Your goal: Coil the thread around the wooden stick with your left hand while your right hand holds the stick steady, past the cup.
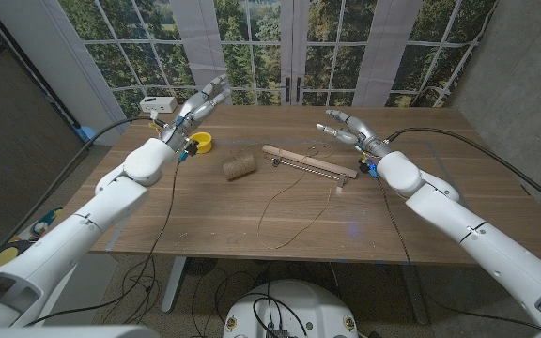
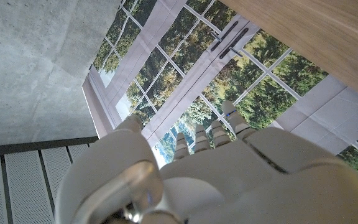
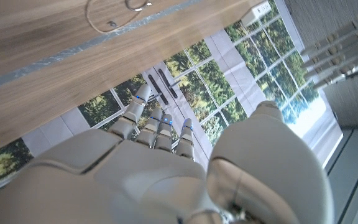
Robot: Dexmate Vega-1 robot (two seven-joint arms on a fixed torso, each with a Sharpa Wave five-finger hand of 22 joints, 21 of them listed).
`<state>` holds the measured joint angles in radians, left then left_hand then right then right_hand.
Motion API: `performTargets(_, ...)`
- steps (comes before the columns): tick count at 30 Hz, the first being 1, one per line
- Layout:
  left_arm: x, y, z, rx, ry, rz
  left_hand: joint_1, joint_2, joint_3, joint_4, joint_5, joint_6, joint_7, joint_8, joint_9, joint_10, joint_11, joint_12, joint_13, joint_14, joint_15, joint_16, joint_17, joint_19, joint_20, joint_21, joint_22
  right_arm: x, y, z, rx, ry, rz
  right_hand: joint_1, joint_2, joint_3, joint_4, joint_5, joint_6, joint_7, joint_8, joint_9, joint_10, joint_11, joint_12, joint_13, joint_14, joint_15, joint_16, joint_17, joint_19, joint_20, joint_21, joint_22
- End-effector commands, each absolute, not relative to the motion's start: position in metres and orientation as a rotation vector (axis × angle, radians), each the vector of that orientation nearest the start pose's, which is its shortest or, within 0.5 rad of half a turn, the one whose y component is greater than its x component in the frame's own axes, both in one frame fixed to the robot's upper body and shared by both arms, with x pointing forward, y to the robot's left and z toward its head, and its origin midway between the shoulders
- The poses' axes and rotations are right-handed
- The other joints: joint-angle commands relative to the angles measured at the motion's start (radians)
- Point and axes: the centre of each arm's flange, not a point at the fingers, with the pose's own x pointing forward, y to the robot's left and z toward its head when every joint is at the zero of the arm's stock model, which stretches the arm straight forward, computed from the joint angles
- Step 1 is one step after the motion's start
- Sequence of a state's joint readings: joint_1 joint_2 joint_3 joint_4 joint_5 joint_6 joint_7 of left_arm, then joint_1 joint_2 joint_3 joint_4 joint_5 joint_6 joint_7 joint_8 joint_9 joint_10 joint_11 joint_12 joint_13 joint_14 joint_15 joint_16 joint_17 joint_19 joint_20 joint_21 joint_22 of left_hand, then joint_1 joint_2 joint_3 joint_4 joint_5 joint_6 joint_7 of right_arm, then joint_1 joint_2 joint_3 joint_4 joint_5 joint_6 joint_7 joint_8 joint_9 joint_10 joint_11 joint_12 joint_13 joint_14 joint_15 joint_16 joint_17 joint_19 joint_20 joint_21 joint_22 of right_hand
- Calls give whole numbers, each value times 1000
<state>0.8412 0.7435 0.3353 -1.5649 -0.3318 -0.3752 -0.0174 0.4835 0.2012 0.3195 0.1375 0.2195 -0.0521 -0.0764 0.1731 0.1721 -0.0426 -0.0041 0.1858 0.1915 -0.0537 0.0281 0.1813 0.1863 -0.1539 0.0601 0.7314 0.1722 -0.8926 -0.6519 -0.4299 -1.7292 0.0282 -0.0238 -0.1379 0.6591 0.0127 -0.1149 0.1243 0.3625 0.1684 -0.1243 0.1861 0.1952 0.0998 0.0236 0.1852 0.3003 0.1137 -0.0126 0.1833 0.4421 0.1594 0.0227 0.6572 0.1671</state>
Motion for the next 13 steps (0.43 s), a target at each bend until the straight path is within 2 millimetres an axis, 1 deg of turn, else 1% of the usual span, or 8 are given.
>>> performTargets(1, 598, 304, 75, 355, -916, -284, -11, 8, 11, 15, 11, -10, 6, -1, 1, -12, 3, -1, -1, -18, 0, 0, 2, -8, -4, -6, 3, 602, -238, 2, -262, -780, 127, -39, 24, -4, 24, -5, 26, 5, 13, 0, 22, 19, 12, -11, 13, 5, 14, -10, 16, -6, -10, 3)
performTargets(3, 601, 306, 74, 343, -906, -293, -14, 10, 18, 19, 14, -11, 7, 0, 1, -18, 4, -2, -2, -19, -2, 1, 1, -8, -7, -8, 3, 602, -244, -3, -204, -786, 91, -47, 27, -6, 27, -7, 34, 11, 15, -1, 29, 23, 14, -14, 13, 6, 14, -14, 18, -6, -13, 3)
performTargets(4, 603, 307, 73, 337, -900, -291, -14, 11, 20, 20, 14, -11, 8, 0, 1, -18, 3, -2, -3, -20, -3, 1, 1, -9, -8, -9, 3, 601, -246, -6, -187, -792, 71, -63, 37, -9, 33, -9, 51, 18, 20, -2, 33, 28, 14, -21, 4, -2, 12, -20, 17, -12, -19, 3)
performTargets(5, 605, 308, 73, 330, -890, -298, -16, 10, 22, 21, 15, -14, 9, -1, 1, -19, 2, -1, -3, -21, -3, 1, 0, -8, -10, -9, 3, 598, -247, -8, -181, -801, 42, -79, 51, -11, 35, -11, 62, 23, 20, -4, 41, 37, 15, -30, -22, -3, 4, -32, -6, -34, -38, 2)
performTargets(8, 607, 309, 72, 332, -897, -286, -19, 9, 28, 23, 18, -14, 13, 0, 1, -21, 4, -1, -4, -23, -5, 1, 0, -8, -13, -11, 3, 589, -247, -12, -151, -834, -32, -95, 77, -9, 33, -14, 91, 29, 24, -6, 48, 36, 15, -47, -69, -13, -6, -54, -45, -54, -70, 2)
performTargets(9, 608, 310, 72, 333, -898, -290, -19, 9, 29, 24, 18, -14, 13, 0, 1, -21, 3, -1, -4, -23, -5, 2, 0, -8, -13, -11, 3, 587, -247, -12, -149, -843, -50, -96, 81, -9, 30, -14, 103, 33, 26, -7, 51, 34, 16, -51, -80, -21, -7, -61, -56, -58, -79, 2)
performTargets(11, 610, 312, 70, 313, -902, -275, -20, 8, 31, 25, 19, -15, 14, 0, 1, -21, 4, 0, -5, -23, -5, 2, -1, -7, -15, -12, 3, 585, -246, -12, -133, -854, -56, -95, 84, -8, 28, -15, 112, 38, 28, -7, 55, 26, 17, -55, -80, -23, -5, -67, -55, -60, -82, 2)
performTargets(13, 611, 315, 68, 288, -906, -274, -22, 7, 34, 26, 20, -17, 16, 0, 1, -23, 4, 0, -5, -23, -6, 3, -1, -6, -17, -12, 3, 583, -243, -9, -112, -876, -47, -95, 86, -7, 25, -15, 119, 44, 29, -7, 57, 27, 17, -57, -75, -22, -2, -72, -51, -58, -84, 2)
